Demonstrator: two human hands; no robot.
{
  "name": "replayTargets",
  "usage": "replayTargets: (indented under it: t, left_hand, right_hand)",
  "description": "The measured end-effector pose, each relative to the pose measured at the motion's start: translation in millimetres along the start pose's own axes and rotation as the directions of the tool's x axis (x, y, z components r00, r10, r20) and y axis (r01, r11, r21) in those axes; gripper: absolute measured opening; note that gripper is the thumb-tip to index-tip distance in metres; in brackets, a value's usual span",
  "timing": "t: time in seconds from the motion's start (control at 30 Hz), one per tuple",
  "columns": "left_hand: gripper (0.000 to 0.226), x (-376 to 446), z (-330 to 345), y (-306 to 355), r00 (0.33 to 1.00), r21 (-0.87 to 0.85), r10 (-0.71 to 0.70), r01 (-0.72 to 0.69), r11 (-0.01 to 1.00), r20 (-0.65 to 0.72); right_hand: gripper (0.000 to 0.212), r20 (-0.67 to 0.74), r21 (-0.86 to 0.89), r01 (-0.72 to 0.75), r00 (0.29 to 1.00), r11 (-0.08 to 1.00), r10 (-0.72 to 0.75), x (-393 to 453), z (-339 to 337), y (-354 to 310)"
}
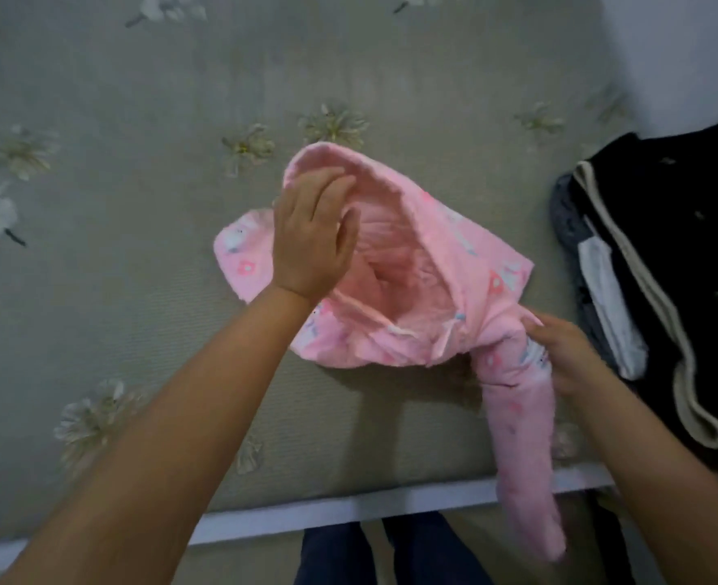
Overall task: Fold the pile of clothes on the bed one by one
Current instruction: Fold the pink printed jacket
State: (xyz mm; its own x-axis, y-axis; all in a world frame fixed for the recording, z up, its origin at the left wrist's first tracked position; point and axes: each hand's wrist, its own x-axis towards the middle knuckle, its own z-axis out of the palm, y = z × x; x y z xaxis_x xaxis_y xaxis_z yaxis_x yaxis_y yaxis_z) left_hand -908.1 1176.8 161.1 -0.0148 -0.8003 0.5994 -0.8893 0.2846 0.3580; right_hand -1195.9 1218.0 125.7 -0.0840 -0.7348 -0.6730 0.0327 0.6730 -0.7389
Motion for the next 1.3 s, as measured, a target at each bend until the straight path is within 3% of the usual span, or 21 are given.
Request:
replayTargets:
  t: [0.07, 0.13, 0.2, 0.27, 0.33, 0.4, 0.53, 0.67, 0.8, 0.93, 1.1, 1.2, 1.3]
  left_hand:
    - [0.030, -29, 14, 14, 0.995, -0.055, -0.059, 0.064, 0.996, 0.077]
    - [0.035, -57, 28, 18, 0.945, -0.035, -0.155, 0.172, 0.984, 0.287]
    - [0.043, -76, 41, 22, 0.779, -0.040, -0.241, 0.322, 0.946, 0.579]
    - [0.049, -91, 53, 32, 0.670, -0.150, -0.095, 0.299, 0.942, 0.736]
    - [0.052, -101, 63, 48, 0.650, -0.225, 0.041, 0.203, 0.953, 0.758]
    - [0.050, -105, 68, 59, 0.705, -0.200, 0.008, 0.189, 0.961, 0.709]
    - [0.021, -79, 66, 63, 0.801, -0.146, -0.254, 0.388, 0.910, 0.542]
    - [0.023, -19, 32, 61, 0.903, -0.075, -0.259, 0.301, 0.951, 0.343]
    - [0.020, 40, -23, 70, 0.962, 0.000, -0.204, 0.208, 0.978, 0.180]
    - [0.023, 80, -100, 88, 0.996, 0.059, -0.087, 0.086, 0.995, 0.003]
    - [0.019, 102, -212, 107, 0.980, 0.145, 0.151, -0.132, 0.981, -0.128]
    - [0.029, 90, -270, 108, 0.970, 0.181, 0.148, -0.113, 0.977, -0.194]
    - [0.031, 76, -317, 96, 0.963, 0.196, 0.144, -0.099, 0.976, -0.228]
  right_hand:
    - [0.027, -0.098, 0.150, -0.059, 0.992, 0.987, 0.074, 4, -28, 10]
    - [0.018, -0.171, 0.225, -0.102, 0.975, 0.969, 0.142, 11, -49, 23]
    - [0.016, -0.224, 0.251, -0.130, 0.956, 0.959, 0.188, 18, -62, 31]
    - [0.018, -0.277, 0.241, -0.119, 0.943, 0.963, 0.186, 27, -69, 35]
    - [0.024, -0.348, 0.158, -0.100, 0.925, 0.982, 0.150, 36, -73, 39]
    - [0.026, -0.369, 0.092, -0.082, 0.923, 0.992, 0.111, 40, -76, 38]
    - [0.028, -0.321, -0.239, 0.032, 0.941, 0.970, -0.110, 37, -81, 17]
    - [0.025, -0.192, -0.569, 0.299, 0.857, 0.766, -0.478, 20, -68, -42]
    - [0.024, -0.039, -0.782, 0.428, 0.693, 0.454, -0.720, -20, -40, -112]
    - [0.034, 0.000, -0.885, 0.406, 0.493, 0.230, -0.870, -87, -21, -169]
    - [0.047, -0.024, -0.881, 0.453, 0.243, 0.135, -0.970, -195, 4, -200]
    - [0.041, -0.010, -0.878, 0.473, 0.124, 0.068, -0.992, -252, 24, -205]
    - [0.023, -0.009, -0.889, 0.456, 0.056, 0.033, -0.998, -295, 49, -202]
